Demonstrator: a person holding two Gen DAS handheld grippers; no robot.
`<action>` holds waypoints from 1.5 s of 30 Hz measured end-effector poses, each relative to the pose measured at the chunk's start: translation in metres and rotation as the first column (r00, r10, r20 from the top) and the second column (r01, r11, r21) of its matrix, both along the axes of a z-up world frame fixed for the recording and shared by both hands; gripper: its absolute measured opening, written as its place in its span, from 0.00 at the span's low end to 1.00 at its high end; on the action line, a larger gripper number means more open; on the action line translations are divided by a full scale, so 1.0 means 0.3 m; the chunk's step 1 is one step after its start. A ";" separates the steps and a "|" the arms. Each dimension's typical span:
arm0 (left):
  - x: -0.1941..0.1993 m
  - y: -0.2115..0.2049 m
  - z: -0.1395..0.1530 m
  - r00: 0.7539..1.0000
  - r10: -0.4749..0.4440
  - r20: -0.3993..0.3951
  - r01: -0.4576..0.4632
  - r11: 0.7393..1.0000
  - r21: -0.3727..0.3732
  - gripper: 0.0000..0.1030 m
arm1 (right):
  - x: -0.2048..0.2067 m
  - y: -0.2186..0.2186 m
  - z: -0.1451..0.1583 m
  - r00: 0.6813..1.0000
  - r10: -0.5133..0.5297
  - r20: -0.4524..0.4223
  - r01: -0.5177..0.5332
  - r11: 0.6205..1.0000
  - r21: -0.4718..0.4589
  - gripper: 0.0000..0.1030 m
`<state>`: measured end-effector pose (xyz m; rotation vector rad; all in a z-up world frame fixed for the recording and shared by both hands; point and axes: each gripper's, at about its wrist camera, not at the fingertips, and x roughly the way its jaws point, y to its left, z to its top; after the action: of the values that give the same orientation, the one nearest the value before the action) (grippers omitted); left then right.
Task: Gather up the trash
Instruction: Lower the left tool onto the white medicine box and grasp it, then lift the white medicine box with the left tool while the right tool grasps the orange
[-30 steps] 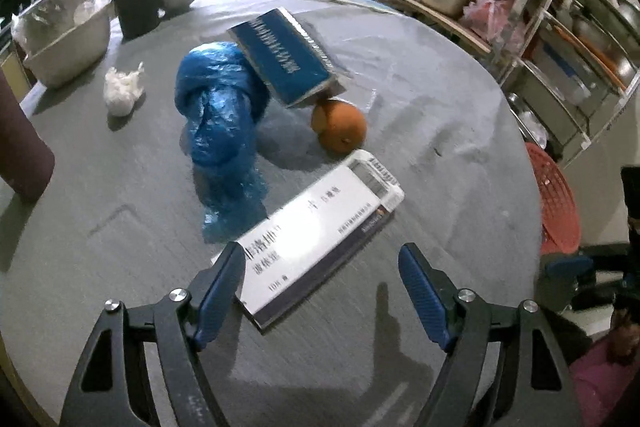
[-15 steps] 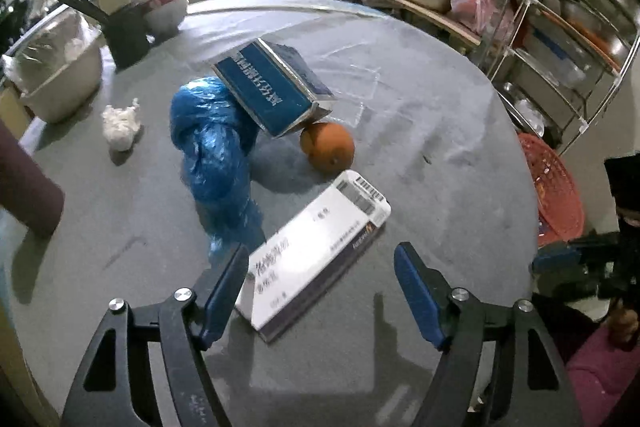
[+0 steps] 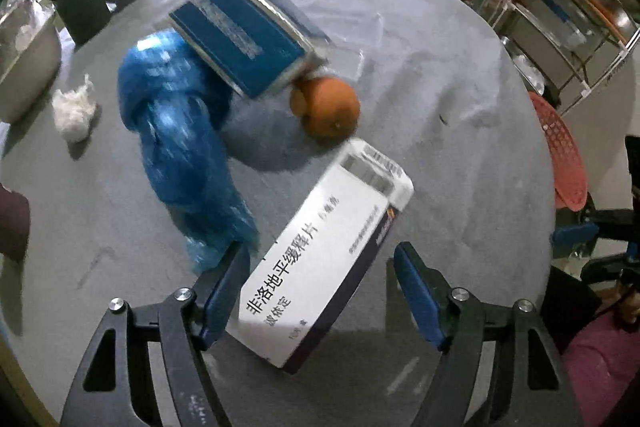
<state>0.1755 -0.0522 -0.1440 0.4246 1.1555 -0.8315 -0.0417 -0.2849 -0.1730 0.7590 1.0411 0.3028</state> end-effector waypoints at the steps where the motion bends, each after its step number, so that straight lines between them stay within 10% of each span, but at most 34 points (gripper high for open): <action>1: -0.010 0.005 0.000 1.000 0.000 0.008 0.000 1.000 -0.003 0.73 | 0.000 0.001 0.000 1.000 0.000 0.001 0.000 1.000 -0.001 0.66; 15: -0.127 0.114 0.015 0.980 0.196 0.034 -0.192 0.977 -0.094 0.49 | 0.009 0.028 0.011 1.000 0.011 0.015 -0.010 0.999 -0.045 0.66; 34: -0.190 0.362 0.054 0.796 0.605 0.027 -0.595 0.790 -0.149 0.48 | 0.346 0.158 0.139 0.973 0.094 0.211 -0.040 0.969 -0.246 0.58; 45: -0.156 0.295 0.033 0.797 0.602 0.050 -0.593 0.795 -0.126 0.49 | 0.564 0.193 0.104 0.976 0.053 0.210 -0.001 0.970 -0.242 0.55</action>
<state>0.1288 0.0362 -0.1342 -0.0098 1.0683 -0.3044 0.1276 -0.2271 -0.1418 0.4815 0.8646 0.2696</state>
